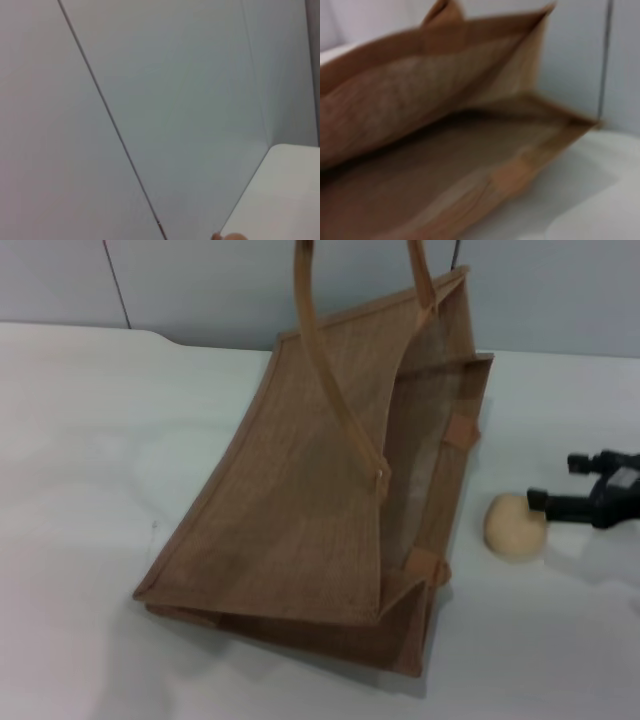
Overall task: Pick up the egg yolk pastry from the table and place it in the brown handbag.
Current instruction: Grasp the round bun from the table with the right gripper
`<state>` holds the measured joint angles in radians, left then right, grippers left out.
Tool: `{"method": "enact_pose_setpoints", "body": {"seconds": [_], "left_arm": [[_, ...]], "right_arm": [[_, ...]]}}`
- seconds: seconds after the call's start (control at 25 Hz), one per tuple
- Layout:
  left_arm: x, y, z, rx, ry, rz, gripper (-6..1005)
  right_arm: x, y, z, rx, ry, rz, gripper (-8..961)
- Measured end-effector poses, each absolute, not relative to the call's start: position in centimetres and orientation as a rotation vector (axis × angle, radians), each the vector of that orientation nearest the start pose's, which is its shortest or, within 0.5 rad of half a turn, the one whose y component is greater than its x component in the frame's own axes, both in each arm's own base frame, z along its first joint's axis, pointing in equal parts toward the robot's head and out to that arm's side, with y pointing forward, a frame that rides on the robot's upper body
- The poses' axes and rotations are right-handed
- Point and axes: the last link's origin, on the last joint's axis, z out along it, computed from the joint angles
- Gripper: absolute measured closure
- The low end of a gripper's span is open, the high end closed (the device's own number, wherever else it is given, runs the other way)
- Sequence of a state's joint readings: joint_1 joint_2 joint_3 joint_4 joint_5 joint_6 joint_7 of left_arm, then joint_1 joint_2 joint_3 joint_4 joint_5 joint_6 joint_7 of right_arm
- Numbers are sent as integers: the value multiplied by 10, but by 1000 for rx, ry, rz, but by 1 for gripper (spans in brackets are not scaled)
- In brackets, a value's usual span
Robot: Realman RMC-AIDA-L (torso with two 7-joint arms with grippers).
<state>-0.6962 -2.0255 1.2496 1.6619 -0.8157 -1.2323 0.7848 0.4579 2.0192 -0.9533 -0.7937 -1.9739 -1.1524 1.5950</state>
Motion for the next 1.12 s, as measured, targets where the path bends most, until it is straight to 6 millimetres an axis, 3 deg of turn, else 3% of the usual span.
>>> {"method": "enact_pose_setpoints", "body": {"seconds": [0.24, 0.68, 1.12], "left_arm": [[-38, 402, 90, -2402, -178, -214, 886], [-39, 403, 90, -2399, -186, -207, 886], [-38, 401, 88, -2412, -194, -204, 886]], "right_arm": [[298, 364, 16, -2533, 775, 203, 56], [284, 366, 8, -2612, 792, 222, 55], [290, 372, -2, -2591, 821, 167, 56]]}}
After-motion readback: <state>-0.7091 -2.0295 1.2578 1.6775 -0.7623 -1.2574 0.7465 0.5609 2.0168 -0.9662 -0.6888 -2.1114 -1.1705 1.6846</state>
